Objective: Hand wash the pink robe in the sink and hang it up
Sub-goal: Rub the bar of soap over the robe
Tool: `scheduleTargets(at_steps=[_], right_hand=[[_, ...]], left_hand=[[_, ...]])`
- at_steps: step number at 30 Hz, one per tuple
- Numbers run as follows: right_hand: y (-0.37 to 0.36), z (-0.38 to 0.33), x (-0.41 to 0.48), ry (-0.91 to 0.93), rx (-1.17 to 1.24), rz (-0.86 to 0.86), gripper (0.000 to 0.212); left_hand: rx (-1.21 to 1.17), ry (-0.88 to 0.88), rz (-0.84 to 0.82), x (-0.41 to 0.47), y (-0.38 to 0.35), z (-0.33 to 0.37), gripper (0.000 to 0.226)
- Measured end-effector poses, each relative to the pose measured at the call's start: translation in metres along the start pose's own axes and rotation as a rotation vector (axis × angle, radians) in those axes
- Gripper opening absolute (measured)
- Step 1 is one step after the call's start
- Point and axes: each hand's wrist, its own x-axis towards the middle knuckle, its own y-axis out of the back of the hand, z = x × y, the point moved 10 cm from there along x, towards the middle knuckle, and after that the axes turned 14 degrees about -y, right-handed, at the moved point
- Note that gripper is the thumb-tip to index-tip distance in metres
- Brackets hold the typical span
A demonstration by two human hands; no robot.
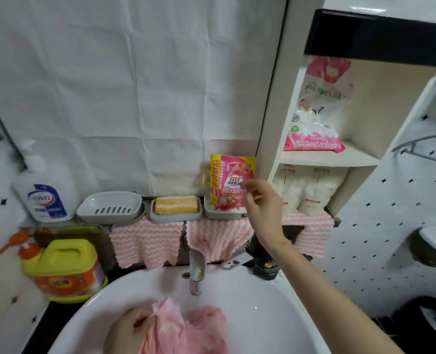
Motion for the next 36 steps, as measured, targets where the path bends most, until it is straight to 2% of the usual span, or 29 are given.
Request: scheduleTargets(at_steps=[1, 3, 4, 5, 6, 7, 8, 10, 12, 13, 15, 17, 18, 21, 24, 27, 34, 36], right_hand=[[-0.024, 0.018, -0.009, -0.111, 0.0, -0.097, 0.023], [-0.064, 0.034, -0.028, -0.165, -0.059, -0.22, 0.031], [-0.08, 0.029, -0.035, -0.113, -0.082, -0.257, 0.032], [-0.097, 0.022, -0.039, -0.05, -0.088, -0.296, 0.032], [-0.114, 0.012, -0.04, -0.004, -0.107, -0.345, 0.032], [-0.135, 0.005, -0.039, 0.025, -0.146, -0.413, 0.034], [-0.157, 0.0, -0.036, 0.037, -0.22, -0.5, 0.038], [-0.2, -0.002, -0.025, 0.082, -0.446, -0.642, 0.05], [-0.226, 0.007, -0.01, 0.089, -0.701, -0.701, 0.065], [-0.233, 0.011, -0.002, 0.086, -0.787, -0.72, 0.073], [-0.24, 0.01, 0.009, 0.105, -0.882, -0.765, 0.081], [-0.241, 0.005, 0.016, 0.126, -0.933, -0.787, 0.082], [-0.241, 0.003, 0.017, 0.13, -0.96, -0.786, 0.08], [-0.239, -0.002, 0.018, 0.128, -1.006, -0.757, 0.077], [-0.236, -0.002, 0.014, 0.083, -1.013, -0.741, 0.085], [-0.23, 0.0, 0.013, 0.076, -1.028, -0.737, 0.084], [-0.231, 0.007, 0.011, 0.075, -1.017, -0.779, 0.064], [-0.232, 0.008, 0.007, 0.059, -1.024, -0.801, 0.064]], left_hand=[[-0.04, -0.075, 0.021, -0.004, 0.004, 0.017, 0.053], [-0.048, -0.033, 0.0, -0.006, -0.003, 0.007, 0.016], [-0.072, -0.009, 0.061, -0.006, -0.001, -0.008, 0.026], [-0.053, 0.012, 0.046, -0.008, -0.003, -0.017, 0.04], [-0.049, -0.034, 0.07, -0.007, -0.002, -0.022, 0.038], [-0.043, -0.024, 0.01, -0.012, -0.006, -0.022, 0.031], [-0.068, -0.019, 0.033, -0.014, -0.005, -0.023, 0.027], [-0.082, -0.026, 0.04, -0.024, 0.0, -0.017, 0.029], [-0.094, -0.041, 0.01, -0.034, -0.001, -0.013, 0.015], [-0.108, -0.033, 0.008, -0.039, -0.001, -0.013, 0.017], [-0.029, -0.022, -0.022, -0.051, -0.003, -0.014, 0.008], [0.003, -0.049, -0.006, -0.058, 0.0, -0.014, 0.041], [-0.007, -0.031, 0.009, -0.06, 0.001, -0.019, 0.049], [-0.116, 0.051, 0.082, -0.061, 0.005, -0.029, 0.04], [-0.097, 0.026, 0.096, -0.057, 0.003, -0.03, 0.048], [-0.073, -0.005, 0.097, -0.054, 0.002, -0.027, 0.041], [-0.079, 0.005, 0.106, -0.051, 0.003, -0.032, 0.033], [-0.067, -0.005, 0.102, -0.05, 0.003, -0.031, 0.027]])
